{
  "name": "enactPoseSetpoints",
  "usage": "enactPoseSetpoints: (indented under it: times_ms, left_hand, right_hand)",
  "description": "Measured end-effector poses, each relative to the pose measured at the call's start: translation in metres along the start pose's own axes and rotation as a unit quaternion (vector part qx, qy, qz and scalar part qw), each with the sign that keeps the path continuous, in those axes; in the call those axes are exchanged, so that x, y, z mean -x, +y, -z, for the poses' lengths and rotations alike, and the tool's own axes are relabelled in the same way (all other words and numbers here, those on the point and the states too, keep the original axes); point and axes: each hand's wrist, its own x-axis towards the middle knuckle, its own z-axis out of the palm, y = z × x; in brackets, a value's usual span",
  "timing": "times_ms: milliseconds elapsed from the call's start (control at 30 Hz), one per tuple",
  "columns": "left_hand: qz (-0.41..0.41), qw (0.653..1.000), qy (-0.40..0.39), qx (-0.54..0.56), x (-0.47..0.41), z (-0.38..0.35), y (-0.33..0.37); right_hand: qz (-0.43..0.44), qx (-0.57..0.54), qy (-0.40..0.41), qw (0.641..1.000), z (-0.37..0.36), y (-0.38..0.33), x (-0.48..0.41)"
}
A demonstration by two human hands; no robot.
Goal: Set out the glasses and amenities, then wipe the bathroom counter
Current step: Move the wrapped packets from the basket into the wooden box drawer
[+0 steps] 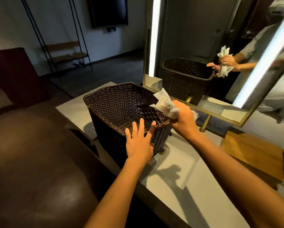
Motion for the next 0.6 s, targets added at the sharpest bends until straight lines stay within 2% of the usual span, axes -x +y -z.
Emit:
enactPoseSetpoints:
  times_ms: [133, 267, 467, 600]
  left_hand:
    - [0.0, 1.0, -0.007, -0.016, 0.003, 0.002, 0.012]
    - [-0.078, 0.996, -0.024, -0.023, 0.007, -0.002, 0.04]
    - [-0.172, 0.982, -0.076, 0.023, 0.01, -0.021, 0.131]
    - [-0.209, 0.971, -0.109, 0.046, 0.009, -0.04, 0.207]
  right_hand:
    - [-0.058, 0.025, -0.059, 0.996, 0.05, 0.013, 0.058]
    - [-0.162, 0.04, -0.1, 0.981, 0.084, 0.048, 0.111]
    - [-0.264, 0.049, -0.136, 0.954, 0.128, 0.119, 0.183]
    - [-0.294, 0.066, -0.145, 0.942, 0.155, 0.17, 0.213]
